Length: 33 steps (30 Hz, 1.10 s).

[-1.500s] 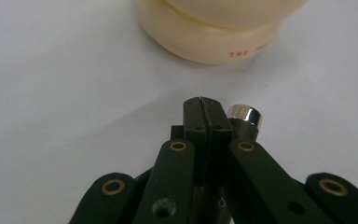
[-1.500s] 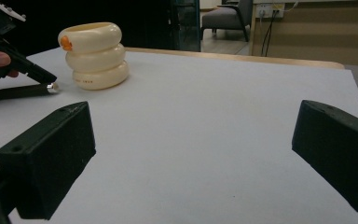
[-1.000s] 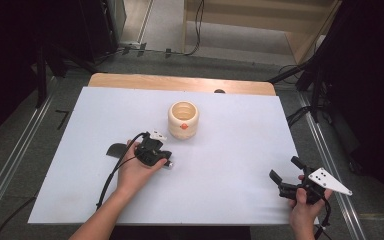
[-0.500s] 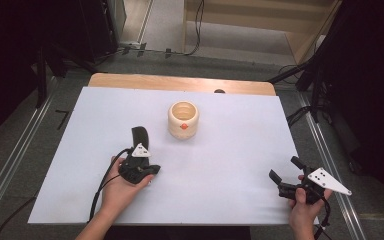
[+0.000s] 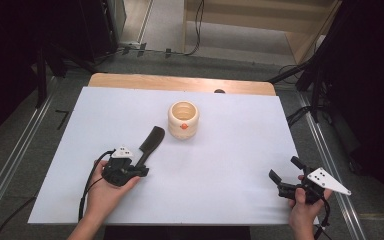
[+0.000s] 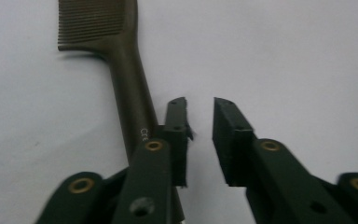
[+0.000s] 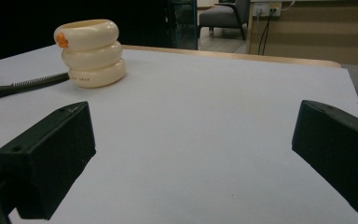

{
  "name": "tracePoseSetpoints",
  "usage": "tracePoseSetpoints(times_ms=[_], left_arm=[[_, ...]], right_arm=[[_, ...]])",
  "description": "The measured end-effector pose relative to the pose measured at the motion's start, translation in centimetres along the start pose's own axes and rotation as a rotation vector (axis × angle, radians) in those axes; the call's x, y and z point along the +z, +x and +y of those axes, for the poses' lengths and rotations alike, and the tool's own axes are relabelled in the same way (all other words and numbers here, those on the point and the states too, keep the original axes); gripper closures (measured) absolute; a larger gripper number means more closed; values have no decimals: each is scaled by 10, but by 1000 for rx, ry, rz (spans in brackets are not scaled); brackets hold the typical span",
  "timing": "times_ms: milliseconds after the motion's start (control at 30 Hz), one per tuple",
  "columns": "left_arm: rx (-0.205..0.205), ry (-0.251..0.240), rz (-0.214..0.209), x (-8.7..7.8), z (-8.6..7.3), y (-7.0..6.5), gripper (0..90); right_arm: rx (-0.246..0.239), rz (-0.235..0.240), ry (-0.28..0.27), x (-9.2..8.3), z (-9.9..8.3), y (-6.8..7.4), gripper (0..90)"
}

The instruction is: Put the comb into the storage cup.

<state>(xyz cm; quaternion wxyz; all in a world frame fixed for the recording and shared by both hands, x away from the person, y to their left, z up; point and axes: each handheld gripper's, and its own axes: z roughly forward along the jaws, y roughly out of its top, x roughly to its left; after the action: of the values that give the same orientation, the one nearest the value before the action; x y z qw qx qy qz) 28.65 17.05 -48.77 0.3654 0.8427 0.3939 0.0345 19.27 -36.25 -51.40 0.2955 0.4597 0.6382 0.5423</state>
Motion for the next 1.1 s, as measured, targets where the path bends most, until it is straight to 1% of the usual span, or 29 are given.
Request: tracePoseSetpoints(times_ms=[33, 67, 100, 133, 167, 200, 233, 267, 300, 333, 400, 433, 467, 533, 633, 667, 733, 800, 867, 900, 967, 1000, 1067, 1100], left_arm=[[0, 0, 0, 0, 0, 0, 727], [-2, -19, 1, -3, 1, -1, 727], [1, -31, 3, -6, 4, -1, 651], [-5, -54, 8, -11, 7, -1, 611], [-5, -54, 8, -11, 7, -1, 572], [-9, -62, 16, -14, 9, -1, 540], [-20, -68, 38, -17, 14, 1, 501], [-20, -68, 38, -17, 14, 1, 462], [-20, -66, 48, -18, 16, 1, 429], [-24, -59, 50, -18, 18, 2, 429], [-27, -43, 74, -18, 21, 4, 373], [-24, -32, 88, -17, 22, 4, 373], [-26, -21, 92, -16, 22, 5, 373], [-30, 0, 113, -13, 23, 6, 378], [-38, 32, 141, -8, 22, 7, 426], [-40, 37, 145, -7, 22, 8, 426], [-41, 56, 139, -6, 21, 8, 503], [-47, 68, 150, -4, 20, 8, 518], [-46, 79, 151, -3, 20, 8, 543], [-40, 88, 152, -2, 19, 8, 573], [-38, 99, 169, -1, 19, 7, 574], [-40, 101, 176, 0, 19, 7, 599], [-41, 108, 181, 1, 18, 7, 613], [-34, 119, 192, 2, 18, 6, 614]], right_arm=[[0, 0, 1, 0, 0, 0, 0], [0, 0, 1, 0, 0, 0, 0], [-2, -1, -2, 0, 0, 0, 0], [1, -1, 0, 0, 0, 0, 0], [1, -1, 0, 0, 0, 0, 0], [0, 1, -3, 0, 0, 0, 0], [1, 1, -4, 0, 0, 0, 0], [1, 1, -4, 0, 0, 0, 0], [-3, 0, -4, 0, 0, 0, 0], [-3, 0, -4, 0, 0, 0, 0], [0, 1, -2, 0, 0, 0, 0], [0, 1, -2, 0, 0, 0, 0], [0, 1, -2, 0, 0, 0, 0], [0, 1, -3, 0, 0, 0, 0], [-1, 2, -3, 0, 0, 0, 0], [-1, 2, -3, 0, 0, 0, 0], [1, 1, -2, 0, 0, 0, 0], [0, 1, -2, 0, 0, 0, 0], [1, 1, -1, 0, 0, 0, 0], [1, 1, -2, 0, 0, 0, 0], [-1, 0, -3, 0, 0, -1, 0], [-2, 1, -2, 0, 0, -1, 0], [1, 1, 0, 0, 0, 0, 0], [2, 1, 0, 0, 0, 0, 0]])
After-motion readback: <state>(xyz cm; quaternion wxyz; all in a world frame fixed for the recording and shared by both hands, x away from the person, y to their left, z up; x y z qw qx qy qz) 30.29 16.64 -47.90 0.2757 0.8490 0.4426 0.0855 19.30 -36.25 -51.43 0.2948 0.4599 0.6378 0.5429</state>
